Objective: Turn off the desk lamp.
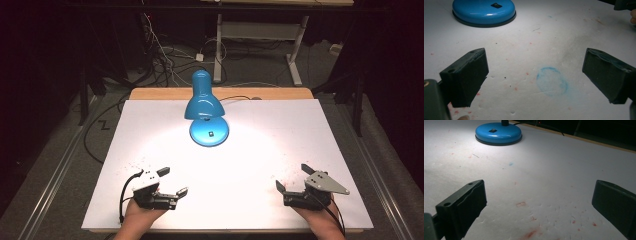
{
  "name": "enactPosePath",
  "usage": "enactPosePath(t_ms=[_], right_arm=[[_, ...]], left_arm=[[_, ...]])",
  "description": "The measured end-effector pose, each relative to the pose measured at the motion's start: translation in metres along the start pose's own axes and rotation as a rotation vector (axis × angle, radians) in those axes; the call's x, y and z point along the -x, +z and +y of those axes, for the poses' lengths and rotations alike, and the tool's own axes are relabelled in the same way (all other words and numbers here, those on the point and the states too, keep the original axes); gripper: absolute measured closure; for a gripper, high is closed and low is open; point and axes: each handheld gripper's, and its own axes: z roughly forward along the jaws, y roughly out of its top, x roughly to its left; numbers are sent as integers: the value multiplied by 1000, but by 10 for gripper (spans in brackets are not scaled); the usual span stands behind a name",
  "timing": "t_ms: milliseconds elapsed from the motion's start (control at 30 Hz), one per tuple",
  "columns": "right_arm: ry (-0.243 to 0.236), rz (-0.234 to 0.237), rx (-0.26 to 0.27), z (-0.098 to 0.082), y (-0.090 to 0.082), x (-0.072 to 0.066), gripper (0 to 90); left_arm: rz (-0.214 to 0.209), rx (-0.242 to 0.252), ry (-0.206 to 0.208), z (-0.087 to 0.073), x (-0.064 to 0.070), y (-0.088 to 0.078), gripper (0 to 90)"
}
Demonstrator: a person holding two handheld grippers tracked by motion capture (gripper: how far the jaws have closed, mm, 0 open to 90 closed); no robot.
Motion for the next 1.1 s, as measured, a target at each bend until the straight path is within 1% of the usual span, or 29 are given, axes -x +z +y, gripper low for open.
enactPosePath(t_ms=[133,167,200,500,667,700,767,800,833,967,1000,1100], right_arm=[[-5,5,0,0,0,0,5],[-5,5,0,0,0,0,5],[-6,8,0,0,0,-1,5],[-6,8,-4,0,1,-1,5],[-9,9,-6,0,1,-2,5],[-10,10,-7,0,1,-2,5],[-10,10,-7,0,1,-2,5],[-10,11,-7,0,1,-2,5],[-10,11,-7,0,1,-2,5],[-12,11,-6,0,1,-2,5],[-12,11,-6,0,1,-2,5],[-12,10,-7,0,1,-2,6]], left_arm=[[-11,4,-2,0,0,-1,111],[-15,4,-1,0,0,-1,111],[-18,5,0,0,0,-1,134],[-32,4,-8,0,-1,-1,151],[-41,8,-8,1,-1,-2,190],[-43,8,-8,1,-1,-2,217],[-47,6,-6,1,-1,-2,226],[-48,6,-5,1,-1,-2,257],[-49,6,-3,1,-1,-2,257],[-45,2,-2,1,0,-2,337],[-41,0,-4,1,0,-2,337],[-23,2,-16,2,0,-1,432]])
